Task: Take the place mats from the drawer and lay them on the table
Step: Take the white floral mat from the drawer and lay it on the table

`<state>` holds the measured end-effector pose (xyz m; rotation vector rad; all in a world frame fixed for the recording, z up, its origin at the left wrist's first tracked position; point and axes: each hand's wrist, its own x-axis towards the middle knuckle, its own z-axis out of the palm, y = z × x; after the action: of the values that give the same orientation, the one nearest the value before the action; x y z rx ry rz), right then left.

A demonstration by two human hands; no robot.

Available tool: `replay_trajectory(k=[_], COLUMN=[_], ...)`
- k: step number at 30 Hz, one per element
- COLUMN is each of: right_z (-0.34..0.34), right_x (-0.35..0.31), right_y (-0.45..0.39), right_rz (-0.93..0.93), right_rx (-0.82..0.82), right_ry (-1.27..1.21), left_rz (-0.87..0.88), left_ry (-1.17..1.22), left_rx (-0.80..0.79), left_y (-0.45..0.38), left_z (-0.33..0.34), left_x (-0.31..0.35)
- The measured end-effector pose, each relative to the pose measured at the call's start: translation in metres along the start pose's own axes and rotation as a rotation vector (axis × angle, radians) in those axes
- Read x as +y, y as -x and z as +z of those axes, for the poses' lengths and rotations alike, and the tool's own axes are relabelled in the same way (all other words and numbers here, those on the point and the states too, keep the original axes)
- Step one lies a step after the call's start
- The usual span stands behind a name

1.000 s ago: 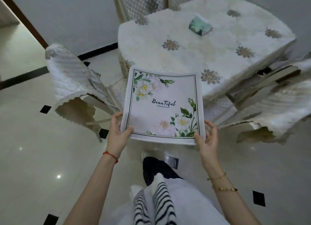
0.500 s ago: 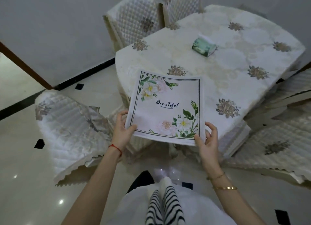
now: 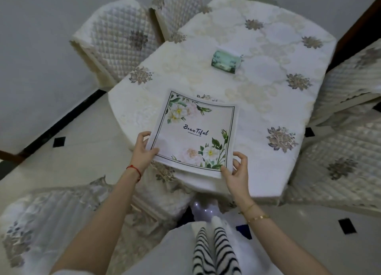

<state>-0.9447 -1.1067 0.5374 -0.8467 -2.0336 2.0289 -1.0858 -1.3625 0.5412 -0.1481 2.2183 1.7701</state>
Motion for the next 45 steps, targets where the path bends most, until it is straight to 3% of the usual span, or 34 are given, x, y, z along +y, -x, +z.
replay_trajectory(k=[10, 22, 28, 33, 38, 45], right_z=[0.053, 0.057, 0.055, 0.048, 0.058, 0.090], right_x=[0.024, 0.049, 0.048, 0.042, 0.027, 0.030], right_y=[-0.031, -0.031, -0.030, -0.056, -0.125, -0.207], right_rz=[0.104, 0.156, 0.165, -0.075, -0.184, -0.128], right_rx=[0.145, 0.160, 0.231, 0.357, 0.214, 0.044], right_ry=[0.094, 0.304, 0.415, 0.850, 1.046, 1.201], left_rz=[-0.071, -0.046, 0.070, 0.340, 0.648, 0.764], left_ry=[-0.123, -0.329, -0.453, -0.658, -0.814, -1.207], left_rx=[-0.178, -0.112, -0.055, -0.089, -0.288, -0.554], left_y=[-0.099, -0.123, -0.117, -0.130, -0.176, -0.255], left_z=[-0.011, -0.010, -0.004, -0.003, 0.035, 0.099], left_x=[-0.014, -0.036, -0.038, -0.042, -0.015, -0.005])
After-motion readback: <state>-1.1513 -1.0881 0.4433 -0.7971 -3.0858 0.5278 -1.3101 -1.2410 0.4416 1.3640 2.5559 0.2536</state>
